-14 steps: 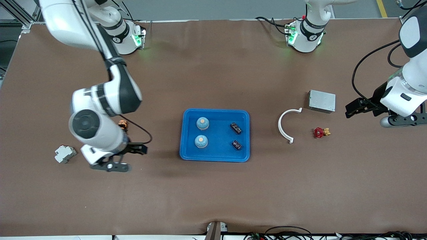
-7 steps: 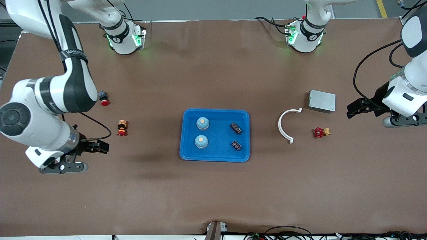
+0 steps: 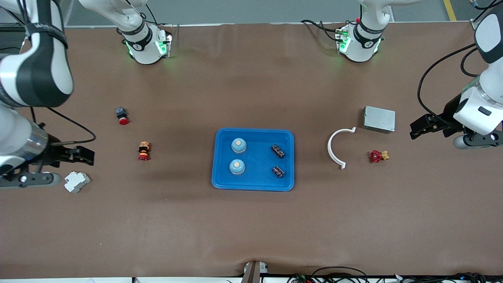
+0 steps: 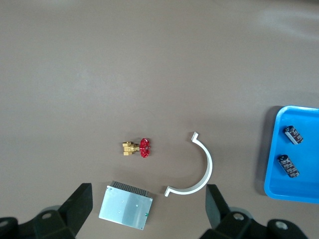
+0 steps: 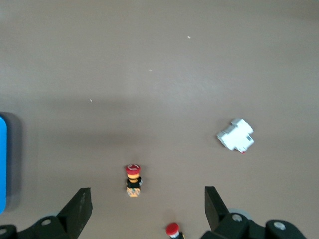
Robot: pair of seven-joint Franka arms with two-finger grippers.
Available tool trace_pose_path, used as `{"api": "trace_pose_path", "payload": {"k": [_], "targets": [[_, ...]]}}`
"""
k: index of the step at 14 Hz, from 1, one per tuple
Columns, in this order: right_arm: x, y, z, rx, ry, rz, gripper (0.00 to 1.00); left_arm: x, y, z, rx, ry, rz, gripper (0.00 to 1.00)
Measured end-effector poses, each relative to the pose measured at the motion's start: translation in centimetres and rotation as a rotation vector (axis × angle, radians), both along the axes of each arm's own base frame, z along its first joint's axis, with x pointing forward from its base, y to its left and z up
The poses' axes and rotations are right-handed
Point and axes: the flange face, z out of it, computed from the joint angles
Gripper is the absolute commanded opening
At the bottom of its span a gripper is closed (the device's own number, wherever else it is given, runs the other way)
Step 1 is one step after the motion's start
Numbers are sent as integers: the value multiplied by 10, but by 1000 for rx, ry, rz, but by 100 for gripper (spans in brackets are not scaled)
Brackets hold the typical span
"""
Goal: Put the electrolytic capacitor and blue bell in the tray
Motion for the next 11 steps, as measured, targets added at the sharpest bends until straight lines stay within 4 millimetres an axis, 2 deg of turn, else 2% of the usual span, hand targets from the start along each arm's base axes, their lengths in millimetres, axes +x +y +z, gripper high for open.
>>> {"api": "trace_pose_path", "payload": {"k": [6, 8, 11], "targets": [[-16, -56, 26, 9, 3, -87, 100, -6, -2, 28, 1, 13, -5, 100], [-22, -64, 41, 27, -20, -102, 100, -10, -2, 33, 5, 40, -18, 100], [-39, -61, 67, 57, -47, -104, 100, -13, -1, 35, 10, 52, -102, 100]]}}
